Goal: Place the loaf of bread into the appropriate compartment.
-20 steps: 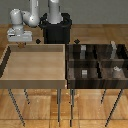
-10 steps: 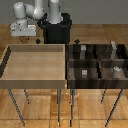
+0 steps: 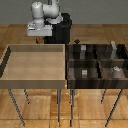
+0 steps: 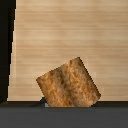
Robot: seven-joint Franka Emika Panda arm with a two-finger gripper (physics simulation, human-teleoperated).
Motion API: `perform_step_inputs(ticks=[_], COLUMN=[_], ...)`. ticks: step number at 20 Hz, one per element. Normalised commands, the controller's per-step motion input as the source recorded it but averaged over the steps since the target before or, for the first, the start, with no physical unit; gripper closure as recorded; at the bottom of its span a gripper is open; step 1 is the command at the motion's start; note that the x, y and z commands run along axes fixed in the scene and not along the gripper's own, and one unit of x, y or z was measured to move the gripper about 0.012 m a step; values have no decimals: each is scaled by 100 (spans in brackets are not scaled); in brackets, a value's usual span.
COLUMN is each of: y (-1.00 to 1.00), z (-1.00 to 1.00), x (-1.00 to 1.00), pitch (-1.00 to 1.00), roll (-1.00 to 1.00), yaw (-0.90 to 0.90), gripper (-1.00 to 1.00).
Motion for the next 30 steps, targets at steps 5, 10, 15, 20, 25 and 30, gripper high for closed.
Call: perform_step_inputs(ticks=[5, 10, 15, 20, 25, 30], y=[100, 100, 100, 100, 100, -20], z=[0, 0, 0, 0, 0, 0], x=[0, 0, 0, 0, 0, 0], pitch=[0, 0, 0, 0, 0, 0], roll=[0, 0, 0, 0, 0, 0], yaw=[0, 0, 0, 0, 0, 0], gripper=[100, 100, 100, 100, 100, 100])
